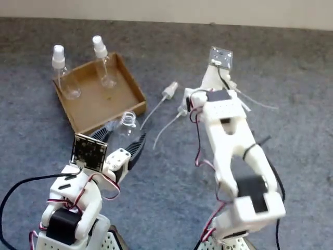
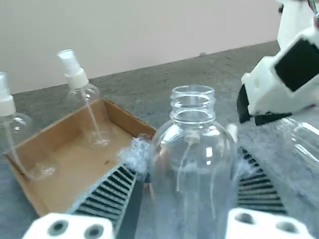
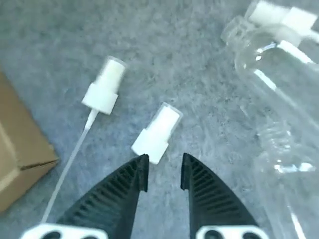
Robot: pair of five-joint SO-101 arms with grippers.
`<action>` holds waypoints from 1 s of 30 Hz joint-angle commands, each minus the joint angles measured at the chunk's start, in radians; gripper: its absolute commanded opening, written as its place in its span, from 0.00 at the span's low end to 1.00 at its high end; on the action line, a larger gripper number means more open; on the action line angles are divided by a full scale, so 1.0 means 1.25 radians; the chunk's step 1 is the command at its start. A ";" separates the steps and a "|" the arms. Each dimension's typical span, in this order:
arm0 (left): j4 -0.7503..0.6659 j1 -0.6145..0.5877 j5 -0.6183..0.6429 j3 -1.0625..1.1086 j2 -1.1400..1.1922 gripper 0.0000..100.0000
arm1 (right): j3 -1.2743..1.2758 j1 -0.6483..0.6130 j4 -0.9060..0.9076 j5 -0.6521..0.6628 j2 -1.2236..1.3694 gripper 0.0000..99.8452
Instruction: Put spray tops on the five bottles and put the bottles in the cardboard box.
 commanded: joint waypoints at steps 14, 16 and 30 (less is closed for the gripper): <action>-0.125 -0.052 0.006 0.079 -0.009 0.15 | -0.531 -0.015 0.224 -0.119 0.366 0.11; -0.125 -0.052 0.006 0.079 -0.009 0.15 | -0.584 -0.015 0.246 -0.119 0.396 0.11; -0.123 -0.052 0.006 0.080 -0.009 0.15 | -0.688 -0.052 0.294 -0.115 0.526 0.11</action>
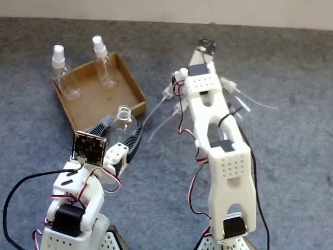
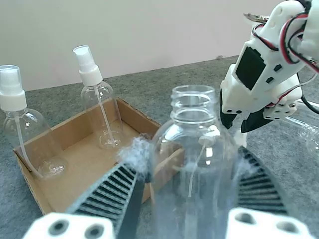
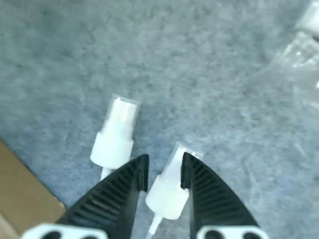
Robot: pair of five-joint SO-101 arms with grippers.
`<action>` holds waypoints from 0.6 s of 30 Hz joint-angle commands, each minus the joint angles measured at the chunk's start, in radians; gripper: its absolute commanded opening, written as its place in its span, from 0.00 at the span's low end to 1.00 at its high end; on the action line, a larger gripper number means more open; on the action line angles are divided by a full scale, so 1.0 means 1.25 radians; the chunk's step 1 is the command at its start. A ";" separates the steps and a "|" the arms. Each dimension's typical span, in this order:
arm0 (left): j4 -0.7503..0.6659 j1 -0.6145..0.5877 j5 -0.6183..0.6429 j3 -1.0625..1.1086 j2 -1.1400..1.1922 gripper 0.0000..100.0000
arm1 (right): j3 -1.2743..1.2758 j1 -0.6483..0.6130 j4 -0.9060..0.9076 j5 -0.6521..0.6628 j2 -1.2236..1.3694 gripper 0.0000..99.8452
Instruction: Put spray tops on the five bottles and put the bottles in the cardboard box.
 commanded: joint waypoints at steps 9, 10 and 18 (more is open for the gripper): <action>-0.016 -0.009 0.006 -0.003 -0.010 0.15 | -0.025 -0.007 0.139 -0.001 0.017 0.01; -0.016 -0.009 0.006 -0.003 -0.010 0.15 | -0.025 -0.002 0.139 -0.001 0.017 0.00; -0.032 -0.008 0.006 0.014 -0.010 0.16 | -0.026 0.042 0.213 0.136 0.009 0.00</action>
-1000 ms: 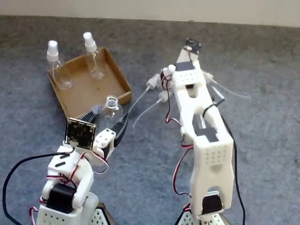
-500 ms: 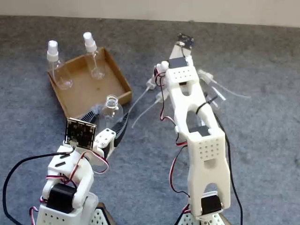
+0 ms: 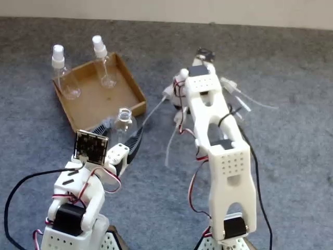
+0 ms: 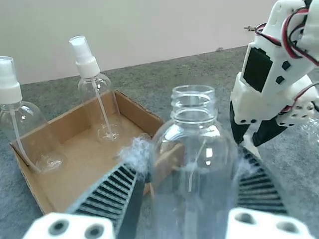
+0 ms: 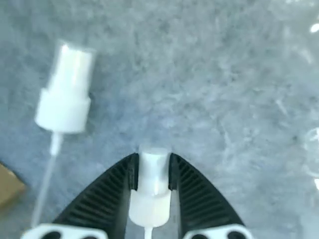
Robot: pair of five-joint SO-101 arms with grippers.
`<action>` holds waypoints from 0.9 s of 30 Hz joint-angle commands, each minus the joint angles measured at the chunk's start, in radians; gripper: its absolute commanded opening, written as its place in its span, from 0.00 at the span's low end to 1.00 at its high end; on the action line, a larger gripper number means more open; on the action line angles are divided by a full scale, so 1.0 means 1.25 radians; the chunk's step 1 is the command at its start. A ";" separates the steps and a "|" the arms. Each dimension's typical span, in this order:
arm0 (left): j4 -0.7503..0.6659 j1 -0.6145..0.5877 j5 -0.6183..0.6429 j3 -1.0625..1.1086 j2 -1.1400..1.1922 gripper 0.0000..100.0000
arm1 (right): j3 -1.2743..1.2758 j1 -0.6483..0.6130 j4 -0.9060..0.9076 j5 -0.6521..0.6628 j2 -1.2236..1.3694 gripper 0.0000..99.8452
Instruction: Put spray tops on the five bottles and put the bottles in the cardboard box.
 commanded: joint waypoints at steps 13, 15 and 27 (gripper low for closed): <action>-0.036 0.033 0.004 0.018 -0.012 0.16 | -0.142 0.123 0.149 0.354 -0.014 0.00; -0.036 0.069 0.001 0.023 -0.012 0.16 | -0.242 0.123 0.220 0.355 -0.014 0.00; -0.041 0.142 0.001 0.053 -0.012 0.16 | -0.625 0.155 0.312 0.355 -0.051 0.00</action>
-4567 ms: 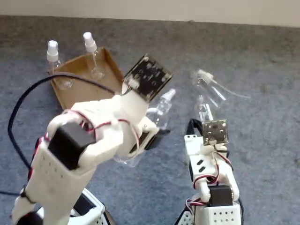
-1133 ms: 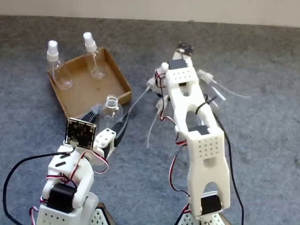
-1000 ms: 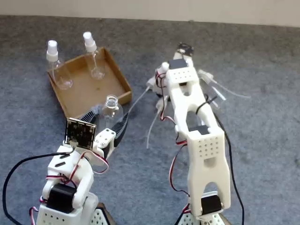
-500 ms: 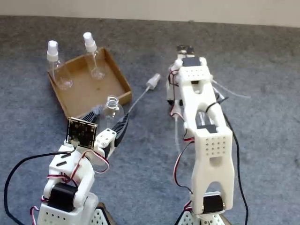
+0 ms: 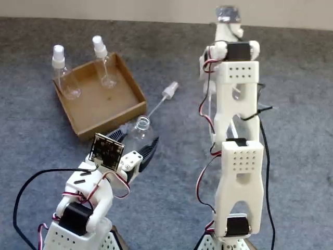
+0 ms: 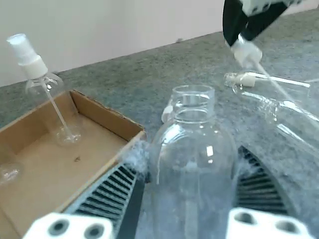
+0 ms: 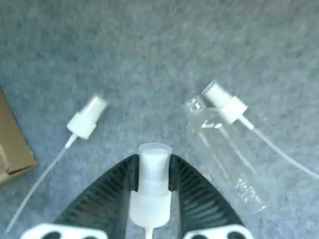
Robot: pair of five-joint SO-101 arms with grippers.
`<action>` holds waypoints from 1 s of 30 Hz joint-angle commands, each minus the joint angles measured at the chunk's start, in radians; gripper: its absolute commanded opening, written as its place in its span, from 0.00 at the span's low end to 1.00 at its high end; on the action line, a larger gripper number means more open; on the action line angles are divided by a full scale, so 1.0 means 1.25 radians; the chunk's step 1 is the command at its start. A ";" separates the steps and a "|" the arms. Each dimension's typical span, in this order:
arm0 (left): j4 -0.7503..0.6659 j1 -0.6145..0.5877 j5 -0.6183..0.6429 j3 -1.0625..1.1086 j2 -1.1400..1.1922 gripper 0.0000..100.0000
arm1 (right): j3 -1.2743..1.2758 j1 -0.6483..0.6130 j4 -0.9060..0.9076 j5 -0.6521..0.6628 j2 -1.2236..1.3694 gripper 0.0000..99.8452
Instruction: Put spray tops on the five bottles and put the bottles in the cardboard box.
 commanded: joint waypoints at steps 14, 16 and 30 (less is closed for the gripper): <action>-0.284 0.034 0.004 0.152 -0.012 0.16 | 0.277 0.015 0.018 0.009 -0.537 0.01; -0.284 0.045 0.005 0.152 -0.012 0.16 | 0.314 0.002 0.018 0.009 -0.601 0.01; -0.279 0.283 0.001 0.152 -0.012 0.15 | 0.510 -0.046 0.012 0.004 -1.022 0.01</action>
